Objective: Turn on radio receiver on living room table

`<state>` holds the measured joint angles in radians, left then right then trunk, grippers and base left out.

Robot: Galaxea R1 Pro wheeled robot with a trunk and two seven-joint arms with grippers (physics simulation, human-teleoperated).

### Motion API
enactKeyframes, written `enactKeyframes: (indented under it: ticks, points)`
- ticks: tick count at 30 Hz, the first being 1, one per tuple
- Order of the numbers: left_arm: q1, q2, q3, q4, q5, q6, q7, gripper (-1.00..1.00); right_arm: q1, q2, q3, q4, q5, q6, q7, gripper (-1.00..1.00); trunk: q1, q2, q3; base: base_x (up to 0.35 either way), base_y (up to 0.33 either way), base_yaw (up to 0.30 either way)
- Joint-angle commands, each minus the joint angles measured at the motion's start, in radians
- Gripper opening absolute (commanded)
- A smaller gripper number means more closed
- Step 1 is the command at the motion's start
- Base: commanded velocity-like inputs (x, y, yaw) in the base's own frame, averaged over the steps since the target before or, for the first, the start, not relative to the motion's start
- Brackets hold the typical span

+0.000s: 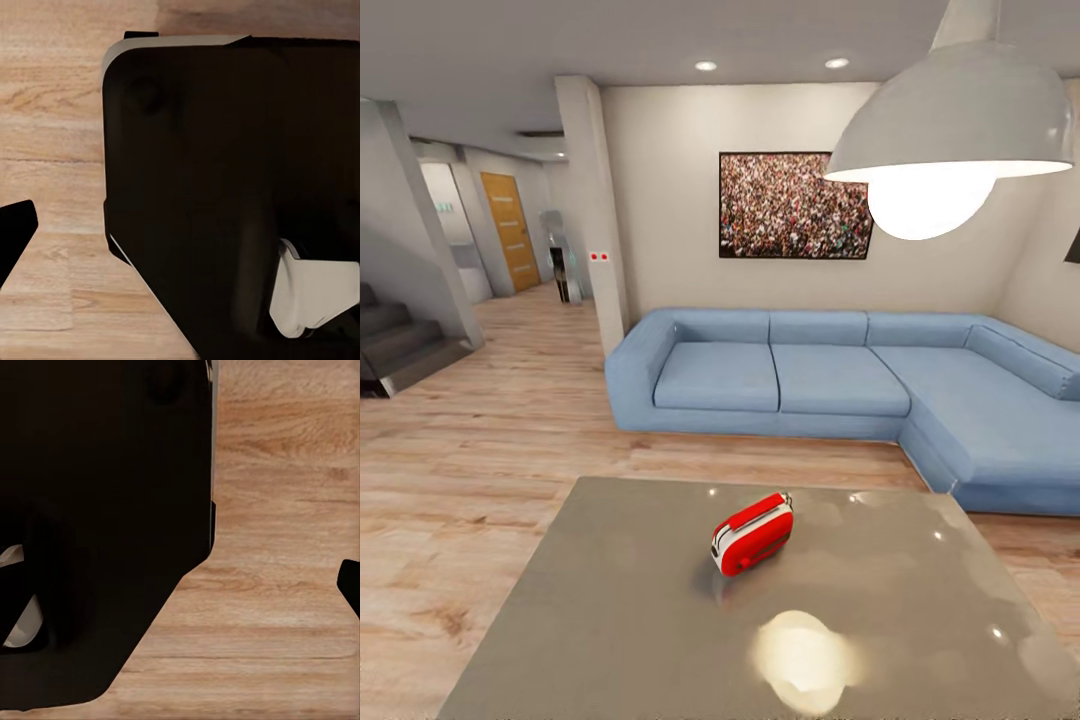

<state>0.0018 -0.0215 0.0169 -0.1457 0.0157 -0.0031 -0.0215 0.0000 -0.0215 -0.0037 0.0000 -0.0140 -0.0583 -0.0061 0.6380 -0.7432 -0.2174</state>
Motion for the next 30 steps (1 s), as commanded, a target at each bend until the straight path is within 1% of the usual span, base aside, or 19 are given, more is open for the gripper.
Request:
enactKeyframes:
  ticks: [1, 6, 30]
  points:
    - [0.000, 0.000, 0.000, 0.000, 0.000, 0.000, 0.000, 1.00, 0.000, 0.000, 0.000, 0.000, 0.000, 0.000, 0.000, 1.00, -0.004, 0.007, 0.002, 0.000, 0.000, 0.000]
    - [0.000, 0.000, 0.000, 0.000, 0.000, 0.000, 0.000, 1.00, 0.000, 0.000, 0.000, 0.000, 0.000, 0.000, 0.000, 1.00, -0.023, 0.042, 0.009, 0.000, 0.000, 0.000]
    - [0.000, 0.001, 0.000, -0.001, 0.000, -0.001, 0.000, 1.00, 0.000, -0.002, -0.001, 0.000, 0.000, 0.000, 0.000, 1.00, -0.023, 0.042, -0.028, 0.000, 0.000, 0.000]
